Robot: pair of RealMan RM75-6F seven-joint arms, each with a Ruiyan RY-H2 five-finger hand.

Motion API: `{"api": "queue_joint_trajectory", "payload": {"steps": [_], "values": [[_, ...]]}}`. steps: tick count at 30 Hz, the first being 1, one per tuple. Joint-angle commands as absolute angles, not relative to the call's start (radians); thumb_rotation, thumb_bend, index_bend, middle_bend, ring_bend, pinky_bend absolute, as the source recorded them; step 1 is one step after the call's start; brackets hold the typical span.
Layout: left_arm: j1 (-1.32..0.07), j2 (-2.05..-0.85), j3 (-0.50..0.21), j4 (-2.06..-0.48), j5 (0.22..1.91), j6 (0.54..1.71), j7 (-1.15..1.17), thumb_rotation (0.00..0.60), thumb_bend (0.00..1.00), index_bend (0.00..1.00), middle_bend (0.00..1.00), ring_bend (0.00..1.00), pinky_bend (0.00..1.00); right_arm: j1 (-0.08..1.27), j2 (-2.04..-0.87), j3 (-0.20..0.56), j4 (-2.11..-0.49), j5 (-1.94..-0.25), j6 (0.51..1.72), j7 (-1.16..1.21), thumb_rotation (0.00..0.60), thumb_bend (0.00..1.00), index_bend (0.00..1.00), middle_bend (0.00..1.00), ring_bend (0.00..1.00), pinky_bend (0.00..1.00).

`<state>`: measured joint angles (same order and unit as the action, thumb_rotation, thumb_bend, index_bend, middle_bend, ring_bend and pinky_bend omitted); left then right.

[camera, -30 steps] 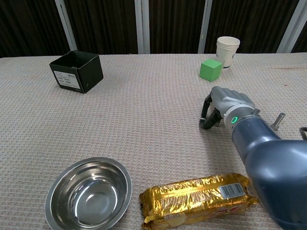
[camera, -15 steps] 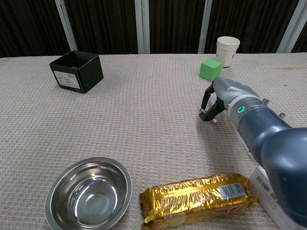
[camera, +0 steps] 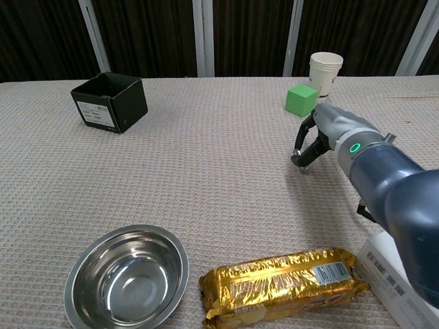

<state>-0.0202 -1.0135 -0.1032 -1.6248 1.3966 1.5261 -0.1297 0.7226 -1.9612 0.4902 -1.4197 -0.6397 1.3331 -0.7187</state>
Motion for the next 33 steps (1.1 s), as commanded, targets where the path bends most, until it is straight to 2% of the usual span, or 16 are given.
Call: {"api": "queue_joint_trajectory", "payload": {"steps": [1,33], "values": [[-0.02,-1.014,-0.103,-1.625,1.397,1.526,-0.129,0.6,0.04,0.18,0.11,0.01,0.01,0.723,-1.96,0.49,-1.419,-0.643,1.336,-0.714,0.6,0.35,0.58,0.0,0.0,0.0],[-0.02,-1.015,-0.104,-1.628,1.394,1.528,-0.122,0.6,0.04,0.18,0.11,0.01,0.01,0.728,-1.937,0.476,-1.427,-0.624,1.33,-0.71,0.6,0.35,0.57,0.0,0.0,0.0]]}}
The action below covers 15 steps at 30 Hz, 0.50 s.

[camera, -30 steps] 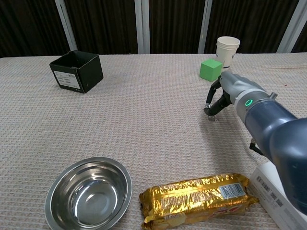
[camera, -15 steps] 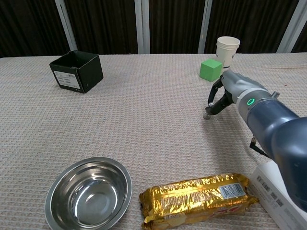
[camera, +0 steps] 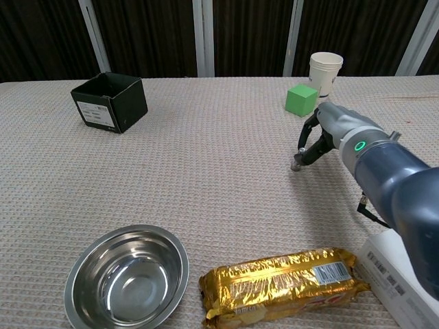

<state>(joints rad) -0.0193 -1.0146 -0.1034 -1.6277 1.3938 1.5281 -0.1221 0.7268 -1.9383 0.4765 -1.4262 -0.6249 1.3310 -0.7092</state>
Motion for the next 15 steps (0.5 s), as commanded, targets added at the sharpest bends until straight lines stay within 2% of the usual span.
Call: {"api": "queue_joint_trajectory", "payload": {"steps": [1,15], "values": [[-0.02,-1.015,-0.104,-1.628,1.394,1.527,-0.122,0.6,0.04,0.18,0.11,0.01,0.01,0.728,-1.937,0.475,-1.427,-0.624,1.33,-0.711,0.6,0.35,0.56,0.0,0.0,0.0],[-0.02,-1.015,-0.104,-1.628,1.394,1.528,-0.121,0.6,0.04,0.18,0.11,0.01,0.01,0.73,-1.928,0.469,-1.434,-0.62,1.331,-0.711,0.6,0.35,0.49,0.0,0.0,0.0]]}}
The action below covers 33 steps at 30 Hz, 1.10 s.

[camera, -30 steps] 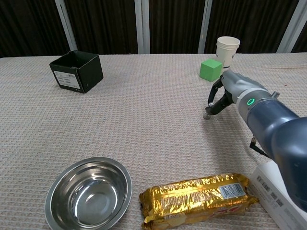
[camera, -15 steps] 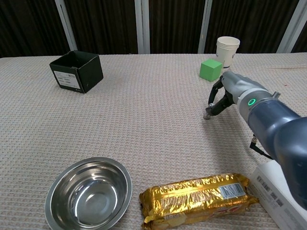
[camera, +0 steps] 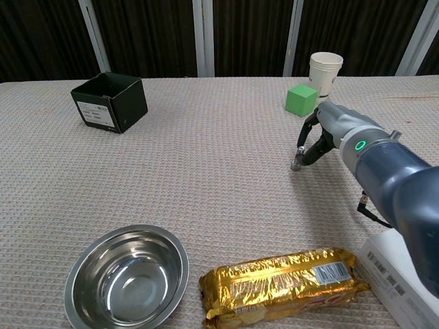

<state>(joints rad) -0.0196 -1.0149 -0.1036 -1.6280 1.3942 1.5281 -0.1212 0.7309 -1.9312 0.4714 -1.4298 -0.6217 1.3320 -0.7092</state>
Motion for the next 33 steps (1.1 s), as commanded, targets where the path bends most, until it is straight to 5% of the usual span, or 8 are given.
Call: {"api": "queue_joint_trajectory", "payload": {"steps": [1,15,28,33], "values": [[-0.02,-1.015,-0.104,-1.628,1.394,1.528,-0.121,0.6,0.04,0.18,0.11,0.01,0.01,0.73,-1.926,0.467,-1.439,-0.619,1.33,-0.715,0.6,0.35,0.48,0.0,0.0,0.0],[-0.017,-1.017,-0.115,-1.622,1.374,1.532,-0.124,0.6,0.04,0.18,0.11,0.01,0.01,0.652,-1.741,0.425,-1.773,-0.7,1.414,-0.738,0.6,0.34,0.33,0.0,0.0,0.0],[-0.012,-1.023,-0.11,-1.64,1.379,1.544,-0.089,0.6,0.04,0.18,0.11,0.01,0.01,0.414,-1.324,0.421,-2.125,-0.906,1.495,-0.515,0.6,0.32,0.28,0.0,0.0,0.0],[-0.009,-1.022,-0.109,-1.645,1.383,1.55,-0.087,0.6,0.04,0.18,0.11,0.01,0.01,0.277,-1.134,0.327,-2.125,-1.022,1.455,-0.363,0.6,0.23,0.25,0.0,0.0,0.0]]}}
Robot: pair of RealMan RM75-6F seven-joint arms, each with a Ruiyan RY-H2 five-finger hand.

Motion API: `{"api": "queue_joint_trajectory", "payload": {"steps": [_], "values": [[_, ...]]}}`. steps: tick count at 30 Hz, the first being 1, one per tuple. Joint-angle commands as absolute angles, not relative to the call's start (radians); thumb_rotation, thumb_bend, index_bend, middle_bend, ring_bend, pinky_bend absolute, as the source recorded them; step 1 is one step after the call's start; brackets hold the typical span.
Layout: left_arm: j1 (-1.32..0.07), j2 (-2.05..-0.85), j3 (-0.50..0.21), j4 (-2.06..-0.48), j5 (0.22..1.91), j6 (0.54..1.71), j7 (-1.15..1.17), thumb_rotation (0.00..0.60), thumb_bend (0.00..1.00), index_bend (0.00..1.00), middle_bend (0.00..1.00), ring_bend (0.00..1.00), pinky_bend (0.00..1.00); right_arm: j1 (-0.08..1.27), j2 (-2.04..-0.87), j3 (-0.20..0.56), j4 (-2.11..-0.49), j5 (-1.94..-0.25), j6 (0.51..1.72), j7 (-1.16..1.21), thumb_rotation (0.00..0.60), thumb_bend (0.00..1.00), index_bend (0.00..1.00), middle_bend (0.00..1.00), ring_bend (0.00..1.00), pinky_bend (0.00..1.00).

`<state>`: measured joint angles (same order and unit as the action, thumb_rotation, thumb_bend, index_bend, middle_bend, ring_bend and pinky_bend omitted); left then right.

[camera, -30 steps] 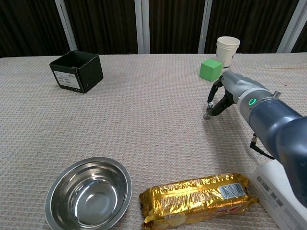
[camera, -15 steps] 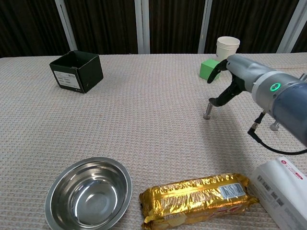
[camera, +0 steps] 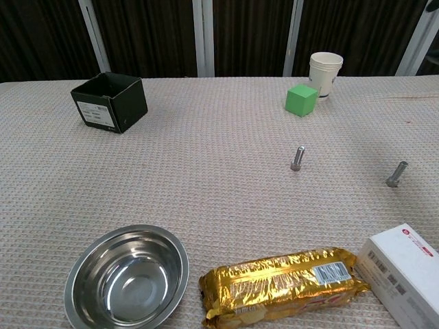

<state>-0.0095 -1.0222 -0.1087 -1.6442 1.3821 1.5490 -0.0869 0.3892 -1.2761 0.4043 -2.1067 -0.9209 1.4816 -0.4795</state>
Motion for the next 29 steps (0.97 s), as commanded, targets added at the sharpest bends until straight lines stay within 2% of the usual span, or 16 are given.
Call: {"api": "queue_joint_trajectory", "payload": {"steps": [1,5,10,15,19,29], "values": [[-0.007,-1.021,-0.109,-1.646,1.381,1.552,-0.088,0.6,0.04,0.18,0.11,0.01,0.01,0.237,-1.082,0.286,-2.108,-1.061,1.437,-0.315,0.6,0.22,0.25,0.0,0.0,0.0],[-0.005,-1.023,-0.11,-1.65,1.38,1.558,-0.083,0.6,0.04,0.18,0.11,0.01,0.01,0.131,-0.997,0.189,-2.019,-1.203,1.437,-0.129,0.6,0.2,0.23,0.0,0.0,0.0],[-0.005,-1.027,-0.103,-1.655,1.392,1.559,-0.066,0.6,0.04,0.18,0.11,0.01,0.01,0.063,-0.998,0.109,-1.875,-1.378,1.483,0.031,0.6,0.2,0.18,0.0,0.0,0.0],[-0.007,-1.033,-0.102,-1.656,1.39,1.555,-0.05,0.6,0.04,0.14,0.1,0.01,0.01,0.042,-1.005,0.054,-1.756,-1.481,1.498,0.07,0.6,0.2,0.13,0.0,0.0,0.0],[-0.008,-1.038,-0.104,-1.655,1.395,1.561,-0.047,0.6,0.04,0.12,0.04,0.01,0.01,0.043,-1.014,0.055,-1.714,-1.486,1.503,0.029,0.6,0.2,0.07,0.0,0.0,0.0],[-0.011,-1.036,-0.103,-1.654,1.389,1.548,-0.047,0.6,0.04,0.12,0.05,0.01,0.01,0.038,-1.025,0.06,-1.692,-1.467,1.51,-0.071,0.6,0.2,0.07,0.0,0.0,0.0]]}}
